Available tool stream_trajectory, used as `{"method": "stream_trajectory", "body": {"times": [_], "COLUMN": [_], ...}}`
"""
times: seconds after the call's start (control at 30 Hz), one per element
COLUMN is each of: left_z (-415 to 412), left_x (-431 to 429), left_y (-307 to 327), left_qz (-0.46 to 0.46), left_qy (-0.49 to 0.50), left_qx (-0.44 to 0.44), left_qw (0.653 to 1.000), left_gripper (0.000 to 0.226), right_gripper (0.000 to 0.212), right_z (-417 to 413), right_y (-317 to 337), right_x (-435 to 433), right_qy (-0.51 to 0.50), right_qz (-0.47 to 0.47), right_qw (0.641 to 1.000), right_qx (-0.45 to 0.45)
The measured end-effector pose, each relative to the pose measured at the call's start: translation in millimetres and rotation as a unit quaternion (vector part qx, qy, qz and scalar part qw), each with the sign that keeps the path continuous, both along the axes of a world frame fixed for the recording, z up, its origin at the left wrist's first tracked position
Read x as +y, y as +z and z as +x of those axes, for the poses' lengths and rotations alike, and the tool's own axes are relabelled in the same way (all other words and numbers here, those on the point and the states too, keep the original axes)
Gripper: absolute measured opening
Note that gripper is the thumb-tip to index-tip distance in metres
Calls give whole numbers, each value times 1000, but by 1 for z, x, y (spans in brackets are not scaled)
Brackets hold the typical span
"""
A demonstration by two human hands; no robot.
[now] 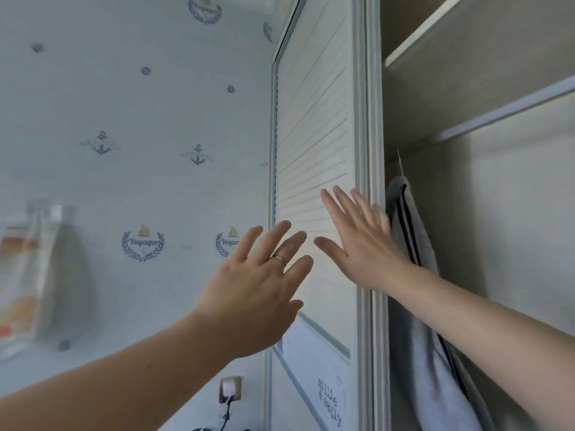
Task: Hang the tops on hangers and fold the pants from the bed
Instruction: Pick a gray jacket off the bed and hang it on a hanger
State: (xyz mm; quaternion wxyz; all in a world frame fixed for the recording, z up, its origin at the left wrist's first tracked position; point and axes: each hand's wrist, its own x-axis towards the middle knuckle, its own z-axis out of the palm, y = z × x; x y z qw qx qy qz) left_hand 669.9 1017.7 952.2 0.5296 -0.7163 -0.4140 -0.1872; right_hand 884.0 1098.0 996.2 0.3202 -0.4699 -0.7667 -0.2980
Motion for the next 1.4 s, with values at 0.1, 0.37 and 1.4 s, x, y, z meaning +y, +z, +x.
{"method": "stream_trajectory", "body": {"times": [0.1, 0.37, 1.4], "left_z": [-80, -266, -513], "left_x": [-62, -243, -872], "left_y": [-11, -53, -439], "left_qz": [1, -61, -6], "left_qy": [49, 256, 725], "left_qx": [2, -59, -589], "left_qw": [999, 963, 357], "left_gripper": [68, 69, 80], "right_gripper": [76, 75, 69], "right_z": [-68, -276, -856], "right_y": [-12, -46, -448], "right_x": [-38, -137, -700], "right_qy": [38, 212, 766], "right_qz": [9, 17, -237], "right_qw": [999, 973, 491], "right_qx": [-29, -94, -342]}}
